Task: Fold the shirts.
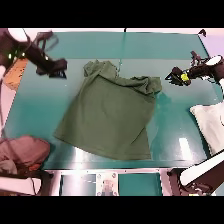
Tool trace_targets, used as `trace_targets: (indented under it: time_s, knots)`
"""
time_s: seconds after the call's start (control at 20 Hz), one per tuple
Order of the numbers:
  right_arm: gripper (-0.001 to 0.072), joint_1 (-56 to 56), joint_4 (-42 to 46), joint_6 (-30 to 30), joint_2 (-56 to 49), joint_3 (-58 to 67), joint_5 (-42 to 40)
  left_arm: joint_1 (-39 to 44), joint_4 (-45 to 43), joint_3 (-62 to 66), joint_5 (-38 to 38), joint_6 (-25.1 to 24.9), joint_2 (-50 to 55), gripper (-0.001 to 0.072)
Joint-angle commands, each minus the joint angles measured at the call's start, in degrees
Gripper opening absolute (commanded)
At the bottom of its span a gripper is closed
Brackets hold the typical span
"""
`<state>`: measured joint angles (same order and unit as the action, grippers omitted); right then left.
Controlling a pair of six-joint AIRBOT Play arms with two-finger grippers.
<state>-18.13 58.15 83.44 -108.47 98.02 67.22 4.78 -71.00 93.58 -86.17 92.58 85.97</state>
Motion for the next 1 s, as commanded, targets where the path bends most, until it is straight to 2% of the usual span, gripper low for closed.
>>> trace_targets:
  time_s: [0.0, 0.05, 0.15, 0.2, 0.4, 0.45, 0.55, 0.65, 0.7, 0.85, 0.9, 0.95]
  knots:
    - [0.0423, -0.55, -3.21, 0.33, -5.38, 3.96, 0.39, 2.27, -3.13, -25.00, 2.84, 6.27, -14.99, 0.0027]
    - [0.0423, -0.09, -3.76, 0.35, -6.97, 5.42, 0.42, 2.25, -2.84, -31.91, 3.26, 8.68, -18.88, 0.0040]
    - [0.0422, 1.03, -4.17, 0.35, -9.77, 7.54, 0.59, 2.25, -2.73, -43.19, 3.08, 13.99, -25.40, 0.0697]
    - [0.0422, 1.90, -4.20, 0.37, -11.04, 8.24, 1.01, 2.27, -2.62, -47.78, 3.23, 16.50, -28.17, 0.0720]
    - [0.0418, 5.05, -5.68, -0.11, -12.72, 8.63, 1.66, 2.25, -1.70, -57.88, 5.49, 20.13, -31.98, 0.0720]
    - [0.0390, 5.62, -5.68, -0.11, -12.72, 8.83, 1.73, 2.27, -0.79, -59.74, 8.26, 20.13, -31.95, 0.0720]
    - [0.0295, 6.16, -5.70, -0.11, -12.72, 8.87, 1.79, 2.25, 1.77, -63.19, 15.89, 20.06, -31.58, 0.0720]
    - [0.0095, 6.14, -5.70, -0.09, -12.70, 8.87, 2.10, 2.27, 5.25, -65.96, 22.84, 19.74, -29.81, 0.0720]
    - [0.0019, 6.01, -5.68, -0.07, -12.70, 8.87, 2.43, 2.25, 6.14, -66.88, 25.81, 19.34, -28.87, 0.0720]
    - [0.0016, 5.14, -5.62, 0.44, -12.50, 8.87, 2.89, 2.25, 6.62, -67.28, 33.81, 17.73, -23.74, 0.0720]
    - [0.0016, 4.68, -5.62, 1.11, -12.15, 8.87, 3.17, 2.25, 6.95, -67.28, 35.82, 16.55, -21.79, 0.0671]
    - [0.0015, 4.09, -5.51, 2.19, -11.58, 8.87, 3.65, 2.25, 6.99, -66.90, 37.55, 14.45, -19.76, 0.0431]
